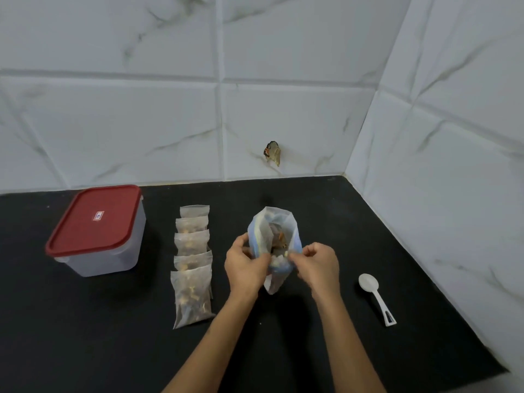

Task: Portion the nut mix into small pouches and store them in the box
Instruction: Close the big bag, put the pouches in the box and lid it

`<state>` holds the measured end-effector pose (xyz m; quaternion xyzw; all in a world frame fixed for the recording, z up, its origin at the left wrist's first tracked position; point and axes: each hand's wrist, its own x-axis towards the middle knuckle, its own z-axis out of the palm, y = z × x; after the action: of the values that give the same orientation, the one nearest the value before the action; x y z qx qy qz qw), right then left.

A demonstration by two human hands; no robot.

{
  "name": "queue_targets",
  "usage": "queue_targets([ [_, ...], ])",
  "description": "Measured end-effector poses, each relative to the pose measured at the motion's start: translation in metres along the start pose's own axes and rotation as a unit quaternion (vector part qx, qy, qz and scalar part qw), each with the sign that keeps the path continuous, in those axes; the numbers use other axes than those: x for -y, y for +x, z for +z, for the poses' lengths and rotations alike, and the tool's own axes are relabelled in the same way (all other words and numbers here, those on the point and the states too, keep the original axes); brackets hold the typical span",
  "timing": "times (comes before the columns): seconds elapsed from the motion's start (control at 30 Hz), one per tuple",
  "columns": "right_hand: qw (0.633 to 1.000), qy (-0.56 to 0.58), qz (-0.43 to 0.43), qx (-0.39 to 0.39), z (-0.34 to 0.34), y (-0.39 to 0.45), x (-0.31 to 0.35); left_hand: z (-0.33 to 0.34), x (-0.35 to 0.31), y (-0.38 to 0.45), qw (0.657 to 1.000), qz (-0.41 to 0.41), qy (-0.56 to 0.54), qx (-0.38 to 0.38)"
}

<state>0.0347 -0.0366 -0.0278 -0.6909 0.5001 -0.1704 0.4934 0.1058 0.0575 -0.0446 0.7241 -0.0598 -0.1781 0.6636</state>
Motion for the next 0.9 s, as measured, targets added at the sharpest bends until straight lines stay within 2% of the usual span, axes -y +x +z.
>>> queue_targets([
  [0.07, 0.984, -0.137, -0.081, -0.076, 0.007, -0.009, 0.001, -0.001, 0.004, -0.004, 0.995, 0.071, 0.064, -0.027],
  [0.17, 0.969, -0.188, -0.129, -0.098, 0.018, -0.019, 0.004, -0.002, 0.007, -0.007, 0.991, 0.096, 0.088, -0.014],
  [0.23, 0.985, -0.121, -0.105, -0.070, 0.021, -0.016, 0.003, -0.002, 0.007, -0.005, 0.993, 0.075, 0.091, 0.007],
  [0.3, 0.998, -0.010, -0.048, -0.030, 0.018, -0.011, 0.004, -0.003, 0.005, -0.001, 0.998, 0.022, 0.050, 0.028],
  [0.37, 0.997, 0.076, 0.003, 0.004, 0.012, -0.004, 0.005, -0.003, 0.004, 0.001, 0.999, -0.015, 0.007, 0.040],
  [0.4, 0.996, 0.085, 0.012, 0.010, 0.009, -0.002, 0.004, -0.003, 0.004, 0.002, 0.999, -0.009, 0.010, 0.039],
  [0.43, 0.997, 0.070, 0.002, 0.007, 0.007, 0.001, 0.004, -0.002, 0.004, 0.001, 0.999, 0.010, 0.024, 0.036],
  [0.53, 0.992, -0.087, -0.080, -0.052, 0.005, 0.001, 0.004, -0.004, 0.003, 0.000, 0.991, 0.068, 0.106, 0.038],
  [0.6, 0.986, -0.129, -0.092, -0.049, 0.004, -0.003, 0.007, -0.006, 0.000, 0.003, 0.982, 0.065, 0.170, 0.054],
  [0.7, 0.990, -0.133, -0.038, -0.001, -0.005, -0.001, 0.009, -0.010, -0.005, 0.010, 0.976, 0.035, 0.206, 0.061],
  [0.8, 0.983, -0.184, 0.007, 0.007, -0.012, 0.015, 0.005, -0.012, -0.007, 0.020, 0.988, -0.030, 0.130, 0.074],
  [0.83, 0.985, -0.171, 0.028, 0.015, -0.012, 0.021, 0.005, -0.010, -0.009, 0.023, 0.990, -0.070, 0.090, 0.085],
  [0.9, 0.993, -0.054, 0.095, 0.052, -0.010, 0.032, 0.003, -0.006, -0.014, 0.027, 0.981, -0.150, 0.028, 0.116],
])
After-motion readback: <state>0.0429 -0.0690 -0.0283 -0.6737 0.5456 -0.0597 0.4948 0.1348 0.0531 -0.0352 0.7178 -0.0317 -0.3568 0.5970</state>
